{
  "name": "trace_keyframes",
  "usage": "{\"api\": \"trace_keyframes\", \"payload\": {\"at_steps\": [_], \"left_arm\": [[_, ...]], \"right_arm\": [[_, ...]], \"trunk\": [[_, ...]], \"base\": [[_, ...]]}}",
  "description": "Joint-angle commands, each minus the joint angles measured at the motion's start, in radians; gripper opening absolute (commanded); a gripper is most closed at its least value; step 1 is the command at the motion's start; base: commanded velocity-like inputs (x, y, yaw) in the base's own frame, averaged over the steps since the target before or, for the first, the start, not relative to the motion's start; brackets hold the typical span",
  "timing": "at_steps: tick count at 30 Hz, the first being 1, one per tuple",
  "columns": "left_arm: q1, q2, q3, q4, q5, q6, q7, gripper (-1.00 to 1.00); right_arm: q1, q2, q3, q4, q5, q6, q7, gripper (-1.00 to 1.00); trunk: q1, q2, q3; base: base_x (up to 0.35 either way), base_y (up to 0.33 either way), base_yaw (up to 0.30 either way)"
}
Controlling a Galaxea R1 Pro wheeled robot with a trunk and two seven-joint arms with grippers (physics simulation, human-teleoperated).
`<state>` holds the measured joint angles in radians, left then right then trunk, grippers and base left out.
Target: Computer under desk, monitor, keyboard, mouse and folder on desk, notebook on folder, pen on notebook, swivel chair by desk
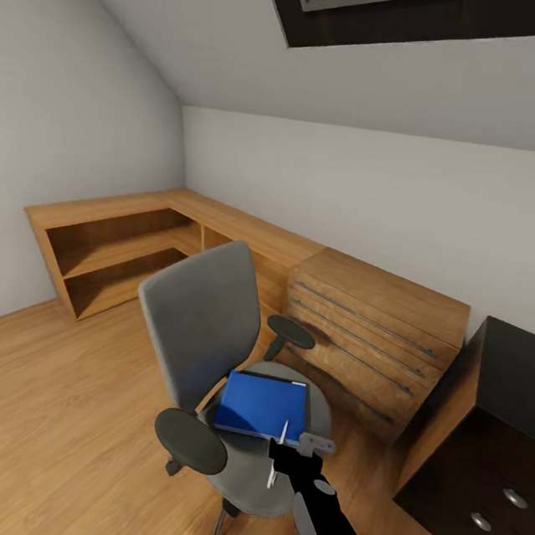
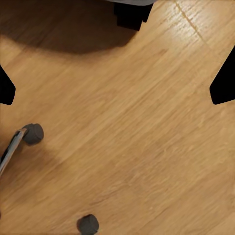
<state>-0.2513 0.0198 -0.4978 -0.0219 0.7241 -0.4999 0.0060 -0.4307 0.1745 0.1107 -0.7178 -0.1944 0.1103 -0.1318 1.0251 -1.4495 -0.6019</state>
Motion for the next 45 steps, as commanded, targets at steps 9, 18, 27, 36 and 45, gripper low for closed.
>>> {"api": "trace_keyframes", "payload": {"at_steps": [9,18,27,36,45], "left_arm": [[0.000,-0.003,-0.009,-0.001,0.005,-0.003,0.003,1.00],[0.000,-0.002,-0.008,-0.001,0.005,-0.003,0.003,1.00],[0.000,-0.001,-0.008,-0.001,0.005,-0.003,0.003,1.00],[0.000,-0.001,-0.008,-0.001,0.005,-0.003,0.003,1.00],[0.000,-0.001,-0.008,-0.001,0.005,-0.003,0.003,1.00]], "right_arm": [[0.000,0.000,0.003,-0.007,-0.005,0.000,-0.005,1.00],[0.000,0.000,0.003,-0.008,-0.005,0.000,-0.005,1.00],[0.000,0.000,0.004,-0.008,-0.006,0.000,-0.005,1.00],[0.000,0.000,0.003,-0.009,-0.005,0.000,-0.005,1.00],[0.000,0.000,0.002,-0.009,-0.005,0.000,-0.003,1.00]], "trunk": [[0.011,-0.021,-0.010],[0.046,-0.084,-0.039],[0.080,-0.147,-0.067],[0.096,-0.175,-0.079],[0.119,-0.217,-0.098]], "base": [[0.000,0.005,0.000],[0.000,0.000,0.000],[0.000,0.000,0.000],[0.000,0.000,0.000],[0.000,0.000,0.000]]}}
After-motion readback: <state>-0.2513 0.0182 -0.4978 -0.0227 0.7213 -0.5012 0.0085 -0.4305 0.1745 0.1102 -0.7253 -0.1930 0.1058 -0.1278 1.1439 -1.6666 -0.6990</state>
